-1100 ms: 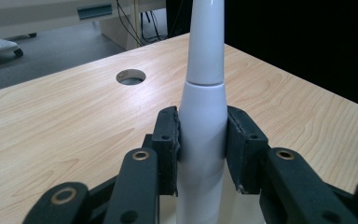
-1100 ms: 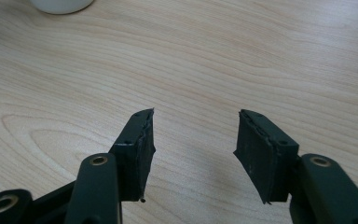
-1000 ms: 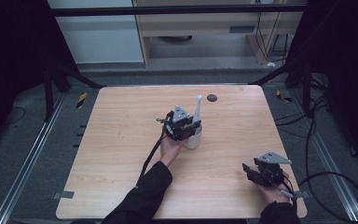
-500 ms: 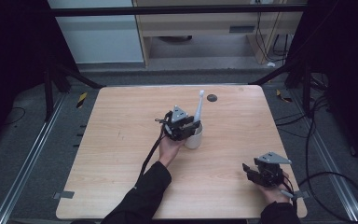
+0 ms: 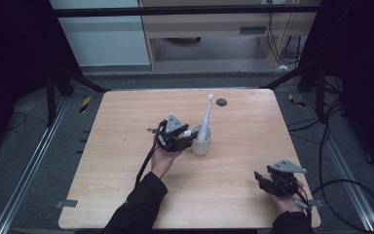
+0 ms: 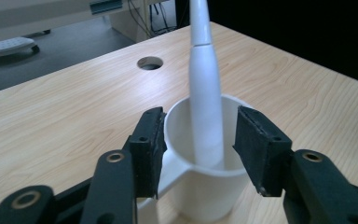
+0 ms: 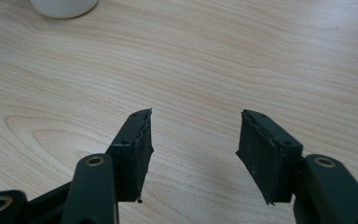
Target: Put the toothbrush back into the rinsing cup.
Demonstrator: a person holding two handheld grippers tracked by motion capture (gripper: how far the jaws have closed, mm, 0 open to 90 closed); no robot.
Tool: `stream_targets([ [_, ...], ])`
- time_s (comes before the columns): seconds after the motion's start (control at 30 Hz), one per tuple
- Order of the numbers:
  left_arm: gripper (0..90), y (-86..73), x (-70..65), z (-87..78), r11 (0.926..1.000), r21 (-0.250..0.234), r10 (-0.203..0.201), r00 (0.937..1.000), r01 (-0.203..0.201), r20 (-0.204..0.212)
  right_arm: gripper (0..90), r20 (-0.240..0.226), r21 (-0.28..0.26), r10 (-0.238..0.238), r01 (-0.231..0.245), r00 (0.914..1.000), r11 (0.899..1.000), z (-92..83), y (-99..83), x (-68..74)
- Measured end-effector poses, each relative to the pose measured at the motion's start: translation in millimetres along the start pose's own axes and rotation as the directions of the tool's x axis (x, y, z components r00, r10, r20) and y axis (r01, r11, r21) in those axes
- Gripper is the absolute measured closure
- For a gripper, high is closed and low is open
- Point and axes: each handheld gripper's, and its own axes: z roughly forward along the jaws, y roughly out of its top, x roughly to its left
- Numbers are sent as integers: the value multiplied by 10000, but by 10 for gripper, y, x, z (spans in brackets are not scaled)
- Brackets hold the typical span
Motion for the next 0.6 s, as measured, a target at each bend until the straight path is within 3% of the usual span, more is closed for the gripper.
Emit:
stream_targets([
  [0.17, 444, -65, 87, -207, 9991, 315, 305, 9983, -289, -491, 417, 54, -108, 20, -19, 10000, 9999, -13, 3, 8],
  [0.37, 401, -248, 178, -420, 9955, 817, 550, 9951, -483, -820, 398, 112, -218, 41, -38, 9999, 9998, -32, -6, 5],
  [0.6, 375, -487, 314, -694, 9932, 1129, 424, 9930, -299, -1100, 376, 190, -254, 103, -98, 9998, 9996, -27, -18, -6],
])
